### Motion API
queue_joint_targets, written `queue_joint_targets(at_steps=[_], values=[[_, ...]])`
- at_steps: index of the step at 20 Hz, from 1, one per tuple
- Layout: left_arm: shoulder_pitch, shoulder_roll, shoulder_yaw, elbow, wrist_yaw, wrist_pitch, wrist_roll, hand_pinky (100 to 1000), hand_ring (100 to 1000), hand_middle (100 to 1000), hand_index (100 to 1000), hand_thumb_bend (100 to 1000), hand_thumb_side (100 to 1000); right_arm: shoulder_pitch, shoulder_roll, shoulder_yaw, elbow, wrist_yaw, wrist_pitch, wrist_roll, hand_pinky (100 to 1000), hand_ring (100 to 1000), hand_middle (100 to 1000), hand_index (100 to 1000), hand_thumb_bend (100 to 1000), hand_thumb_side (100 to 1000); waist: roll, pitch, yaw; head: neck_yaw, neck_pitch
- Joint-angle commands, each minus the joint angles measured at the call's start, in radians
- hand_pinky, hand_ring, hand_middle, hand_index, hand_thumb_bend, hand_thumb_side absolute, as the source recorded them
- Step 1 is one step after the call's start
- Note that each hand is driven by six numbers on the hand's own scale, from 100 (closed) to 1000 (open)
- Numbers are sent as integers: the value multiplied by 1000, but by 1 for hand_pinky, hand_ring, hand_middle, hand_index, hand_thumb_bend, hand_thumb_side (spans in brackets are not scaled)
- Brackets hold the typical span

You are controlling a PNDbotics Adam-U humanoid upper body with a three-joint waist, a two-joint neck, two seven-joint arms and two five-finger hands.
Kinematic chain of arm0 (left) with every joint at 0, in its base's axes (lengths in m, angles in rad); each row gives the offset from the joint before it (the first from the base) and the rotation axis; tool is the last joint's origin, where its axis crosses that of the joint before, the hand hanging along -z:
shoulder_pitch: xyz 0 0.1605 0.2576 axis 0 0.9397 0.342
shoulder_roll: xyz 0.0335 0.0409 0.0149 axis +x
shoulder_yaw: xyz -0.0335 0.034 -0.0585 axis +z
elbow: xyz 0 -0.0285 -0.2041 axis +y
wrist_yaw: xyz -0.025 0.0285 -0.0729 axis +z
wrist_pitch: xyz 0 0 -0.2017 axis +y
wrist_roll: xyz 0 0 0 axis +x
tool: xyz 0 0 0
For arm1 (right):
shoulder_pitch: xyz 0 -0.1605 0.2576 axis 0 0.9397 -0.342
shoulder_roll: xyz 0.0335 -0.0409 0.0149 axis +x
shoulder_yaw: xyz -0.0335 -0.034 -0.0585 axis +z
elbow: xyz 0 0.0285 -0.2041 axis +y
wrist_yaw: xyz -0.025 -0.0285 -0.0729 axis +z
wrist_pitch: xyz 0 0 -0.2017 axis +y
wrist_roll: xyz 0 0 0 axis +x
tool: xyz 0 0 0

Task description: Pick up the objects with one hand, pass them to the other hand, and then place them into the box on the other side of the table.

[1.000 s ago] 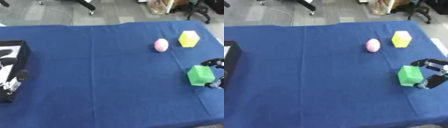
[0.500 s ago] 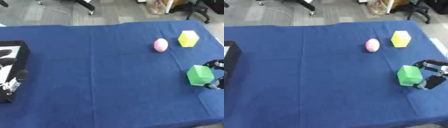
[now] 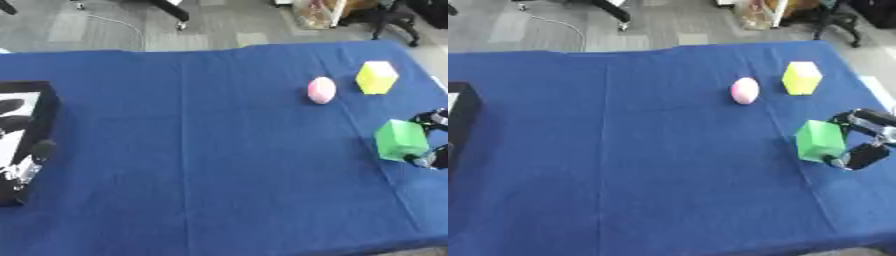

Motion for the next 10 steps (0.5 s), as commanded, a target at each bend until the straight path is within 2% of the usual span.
queue_joint_targets(at_steps=[1, 6, 10], values=[[-11, 14, 2, -11, 2, -1, -2, 753, 688, 762, 789, 710, 544, -5, -31, -21, -40, -12, 1, -45, 851, 627, 399, 464, 195, 156, -8, 1, -2, -1, -2], [-11, 16, 4, -10, 1, -1, -1, 754, 688, 762, 789, 706, 545, 4, -35, -38, -115, -34, -2, -98, 841, 563, 353, 421, 178, 142, -7, 0, -4, 3, -2], [-19, 28, 7, -7, -4, 1, 2, 755, 690, 762, 790, 703, 543, 12, -31, -52, -234, -65, -4, -129, 837, 517, 329, 418, 199, 148, -5, -4, -8, 10, -2]])
